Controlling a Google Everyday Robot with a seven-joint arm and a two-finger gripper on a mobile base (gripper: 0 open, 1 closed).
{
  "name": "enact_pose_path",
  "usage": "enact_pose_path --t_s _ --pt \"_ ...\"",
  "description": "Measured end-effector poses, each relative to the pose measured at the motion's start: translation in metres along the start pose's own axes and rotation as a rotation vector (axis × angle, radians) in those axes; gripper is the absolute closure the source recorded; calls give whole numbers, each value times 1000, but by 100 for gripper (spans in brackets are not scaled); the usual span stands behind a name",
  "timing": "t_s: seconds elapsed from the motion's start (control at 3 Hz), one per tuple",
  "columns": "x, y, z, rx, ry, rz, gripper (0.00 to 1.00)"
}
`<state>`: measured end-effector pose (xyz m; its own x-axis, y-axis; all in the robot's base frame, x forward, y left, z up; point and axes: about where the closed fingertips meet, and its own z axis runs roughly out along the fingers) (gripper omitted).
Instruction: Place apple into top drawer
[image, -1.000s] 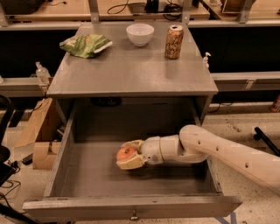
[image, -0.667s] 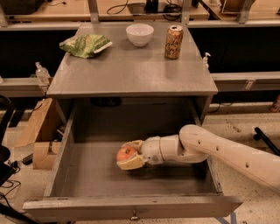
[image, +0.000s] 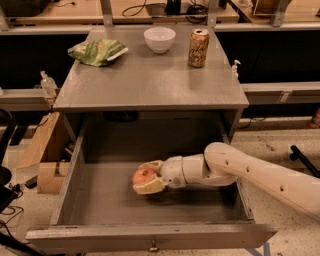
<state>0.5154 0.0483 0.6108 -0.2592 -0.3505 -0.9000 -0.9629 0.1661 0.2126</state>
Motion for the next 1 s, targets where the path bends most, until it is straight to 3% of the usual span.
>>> enact_pose_path --t_s 0.33,0.67,1.0 --pt "0 1 2 -4 0 -1 11" --pt "-1 2 3 -7 0 -1 0" --pt "-1 2 3 -7 0 -1 0"
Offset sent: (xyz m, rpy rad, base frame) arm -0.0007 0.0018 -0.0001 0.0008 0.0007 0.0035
